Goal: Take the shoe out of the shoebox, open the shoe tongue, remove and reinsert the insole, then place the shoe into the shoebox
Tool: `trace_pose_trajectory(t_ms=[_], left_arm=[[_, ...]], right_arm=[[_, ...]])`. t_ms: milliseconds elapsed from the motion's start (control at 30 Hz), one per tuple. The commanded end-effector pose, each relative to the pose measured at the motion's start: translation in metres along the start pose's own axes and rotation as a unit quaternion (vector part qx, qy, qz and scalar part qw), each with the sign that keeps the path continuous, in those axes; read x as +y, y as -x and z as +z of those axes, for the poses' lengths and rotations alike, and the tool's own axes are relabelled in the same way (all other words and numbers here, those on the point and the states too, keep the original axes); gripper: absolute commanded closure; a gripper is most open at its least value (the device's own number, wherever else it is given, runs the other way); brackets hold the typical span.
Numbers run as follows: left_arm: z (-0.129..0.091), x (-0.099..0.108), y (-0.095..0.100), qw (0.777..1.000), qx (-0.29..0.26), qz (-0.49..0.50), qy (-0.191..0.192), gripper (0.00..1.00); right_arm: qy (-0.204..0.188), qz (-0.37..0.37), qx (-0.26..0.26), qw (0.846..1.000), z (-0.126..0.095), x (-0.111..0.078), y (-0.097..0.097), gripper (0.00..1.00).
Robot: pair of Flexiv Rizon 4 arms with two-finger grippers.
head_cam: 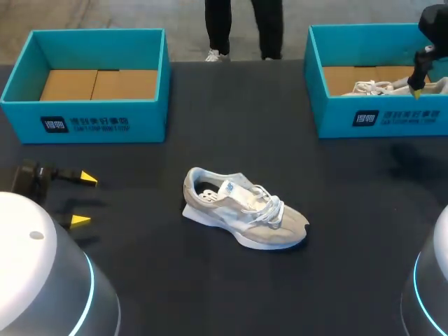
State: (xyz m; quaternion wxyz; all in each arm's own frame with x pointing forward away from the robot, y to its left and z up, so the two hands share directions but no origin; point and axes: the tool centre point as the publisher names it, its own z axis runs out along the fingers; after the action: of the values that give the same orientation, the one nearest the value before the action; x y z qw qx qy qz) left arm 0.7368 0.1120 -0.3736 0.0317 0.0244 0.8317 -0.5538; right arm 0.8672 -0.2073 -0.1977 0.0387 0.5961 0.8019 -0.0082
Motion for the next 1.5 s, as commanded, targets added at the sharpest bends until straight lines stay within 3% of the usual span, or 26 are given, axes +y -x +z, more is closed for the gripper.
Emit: trace_pose_trajectory(t_ms=[33,300,367,467,1133,1367,1500], left_arm=[[0.000,-0.001,-0.001,1.000,-0.001,0.000,0.001,0.00],[0.000,-0.001,-0.001,1.000,-0.001,0.000,0.001,0.00],[0.000,-0.001,-0.001,1.000,-0.012,0.008,0.016,0.00],[0.001,-0.002,0.000,1.000,-0.027,-0.006,0.007,0.00],[0.034,-0.021,0.013,1.000,-0.016,-0.015,-0.001,0.00],[0.050,-0.027,0.025,0.999,0.033,-0.017,-0.019,0.00],[0.057,-0.030,0.031,0.998,0.061,-0.002,-0.009,0.00]], right_arm=[[0.000,0.001,-0.001,1.000,0.000,0.000,0.000,0.00],[0.000,0.001,-0.001,1.000,0.000,0.000,0.000,0.00],[0.000,0.001,-0.001,1.000,0.000,0.000,0.000,0.00],[0.000,0.001,-0.001,1.000,0.000,0.000,0.000,0.00],[0.000,0.001,-0.001,1.000,0.000,0.000,0.000,0.00],[0.000,0.001,-0.001,1.000,0.000,0.000,0.000,0.00],[0.000,0.001,-0.001,1.000,0.000,0.000,0.000,0.00]])
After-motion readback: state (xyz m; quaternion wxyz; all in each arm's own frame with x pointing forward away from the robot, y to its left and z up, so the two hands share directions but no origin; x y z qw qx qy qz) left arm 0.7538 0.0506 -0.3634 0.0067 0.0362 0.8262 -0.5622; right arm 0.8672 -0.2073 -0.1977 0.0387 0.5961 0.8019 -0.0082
